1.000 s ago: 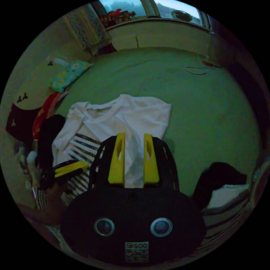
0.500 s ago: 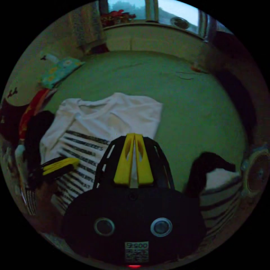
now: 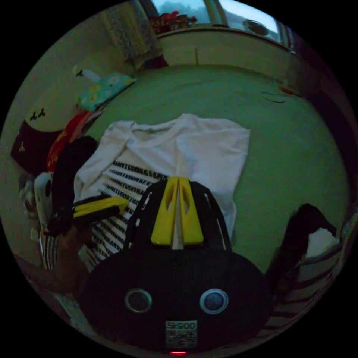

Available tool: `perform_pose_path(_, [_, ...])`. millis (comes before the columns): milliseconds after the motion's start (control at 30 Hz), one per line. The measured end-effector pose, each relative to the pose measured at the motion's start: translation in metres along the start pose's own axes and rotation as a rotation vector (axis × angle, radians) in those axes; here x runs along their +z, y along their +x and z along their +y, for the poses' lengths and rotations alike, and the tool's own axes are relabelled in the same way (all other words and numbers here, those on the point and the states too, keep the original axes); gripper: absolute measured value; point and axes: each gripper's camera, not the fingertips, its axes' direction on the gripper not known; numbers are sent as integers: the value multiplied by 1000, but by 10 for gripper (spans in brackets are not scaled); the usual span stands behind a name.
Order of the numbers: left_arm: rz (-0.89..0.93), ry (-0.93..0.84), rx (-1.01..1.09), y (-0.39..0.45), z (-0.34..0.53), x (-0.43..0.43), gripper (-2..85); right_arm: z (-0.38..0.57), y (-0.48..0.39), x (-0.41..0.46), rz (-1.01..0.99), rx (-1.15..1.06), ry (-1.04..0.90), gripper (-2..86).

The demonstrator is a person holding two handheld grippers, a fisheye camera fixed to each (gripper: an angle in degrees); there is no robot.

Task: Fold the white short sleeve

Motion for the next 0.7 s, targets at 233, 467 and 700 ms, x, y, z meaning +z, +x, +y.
perform_pose_path(233, [-35, 46, -44, -35, -32, -43, 18, -31, 0, 39, -30, 12, -102, -8])
perform_pose_path(467, [-123, 181, -128, -80, -56, -110, 64, -37, 22, -16, -101, -2, 70, 52])
perform_pose_path(700, [-329, 347, -118, -152, -133, -199, 98, -75, 58, -31, 1, 31, 62, 113])
